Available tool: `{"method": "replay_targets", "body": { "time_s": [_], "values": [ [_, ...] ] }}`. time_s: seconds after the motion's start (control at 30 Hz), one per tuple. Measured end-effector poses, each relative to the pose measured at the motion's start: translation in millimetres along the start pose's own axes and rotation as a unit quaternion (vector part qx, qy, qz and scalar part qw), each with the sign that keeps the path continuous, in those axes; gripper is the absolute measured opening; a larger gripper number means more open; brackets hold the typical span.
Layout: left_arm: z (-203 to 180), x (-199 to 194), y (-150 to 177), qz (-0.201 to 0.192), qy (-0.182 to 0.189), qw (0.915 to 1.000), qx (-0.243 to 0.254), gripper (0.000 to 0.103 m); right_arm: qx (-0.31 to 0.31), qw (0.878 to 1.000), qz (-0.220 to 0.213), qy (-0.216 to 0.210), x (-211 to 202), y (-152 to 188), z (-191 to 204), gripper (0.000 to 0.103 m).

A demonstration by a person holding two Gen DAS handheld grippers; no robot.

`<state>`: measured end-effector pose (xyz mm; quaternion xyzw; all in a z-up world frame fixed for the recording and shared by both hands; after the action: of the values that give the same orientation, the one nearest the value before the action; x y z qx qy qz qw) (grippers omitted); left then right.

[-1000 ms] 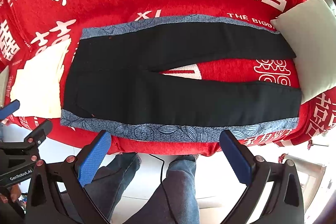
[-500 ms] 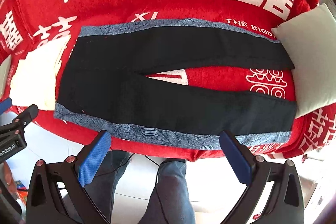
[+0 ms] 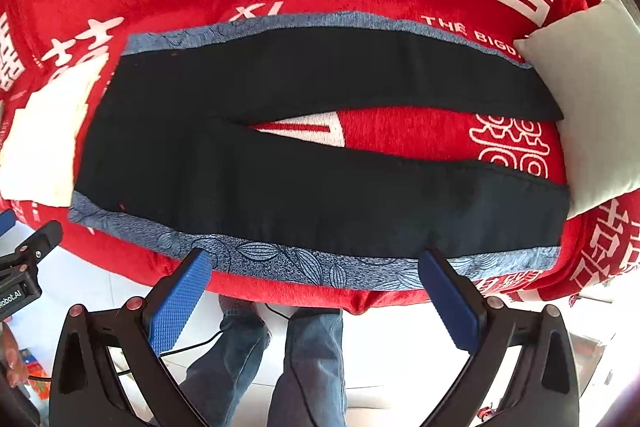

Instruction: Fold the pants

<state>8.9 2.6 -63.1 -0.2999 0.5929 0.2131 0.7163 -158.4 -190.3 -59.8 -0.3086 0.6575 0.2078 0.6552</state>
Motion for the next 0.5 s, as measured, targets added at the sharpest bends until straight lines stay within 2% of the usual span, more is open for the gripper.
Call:
{"method": "replay_targets", "body": {
  "time_s": [0.1, 0.2, 0.27, 0.33, 0.37, 0.4, 0.43, 0.5],
  "values": [
    [4.8, 16.8, 2.6, -0.005, 0.022, 0.9997, 0.000, 0.103, 0.014, 1.000, -0.002, -0.010, 14.2, 5.8, 4.2, 0.103],
    [14.7, 32.3, 5.7, -0.019, 0.058, 0.9980, -0.014, 0.103, 0.045, 0.997, -0.004, -0.067, 26.6, 12.8, 8.3, 0.103],
    [20.7, 46.6, 10.5, -0.019, 0.087, 0.9956, -0.027, 0.103, 0.067, 0.989, -0.002, -0.132, 35.9, 20.1, 13.3, 0.103],
    [27.5, 62.6, 16.9, -0.016, 0.116, 0.9922, -0.042, 0.103, 0.095, 0.970, 0.019, -0.224, 49.7, 28.6, 19.3, 0.103],
    [30.0, 68.3, 19.4, -0.016, 0.128, 0.9905, -0.047, 0.100, 0.117, 0.953, 0.039, -0.275, 61.6, 35.4, 22.9, 0.101],
    [32.6, 75.9, 23.3, -0.015, 0.144, 0.9882, -0.051, 0.083, 0.130, 0.943, 0.050, -0.301, 70.4, 40.7, 25.2, 0.095],
    [34.1, 84.0, 26.3, -0.010, 0.159, 0.9859, -0.052, 0.066, 0.140, 0.935, 0.058, -0.321, 80.4, 46.1, 27.5, 0.080],
    [35.6, 103.6, 33.4, 0.011, 0.198, 0.9781, -0.063, 0.057, 0.153, 0.923, 0.079, -0.344, 107.1, 59.4, 31.6, 0.061]
  ]
}}
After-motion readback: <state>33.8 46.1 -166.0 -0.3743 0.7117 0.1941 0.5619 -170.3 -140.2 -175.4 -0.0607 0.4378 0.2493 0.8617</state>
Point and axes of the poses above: each gripper's, at about its wrist camera, not at the fingertips, and x roughly the way its jaws point, z to its left, y to its underside, the point moved 4 cm from there along x, roughly the way its jaws point, and after that the axes turned 8 degrees about x, right-handed, at the moved point
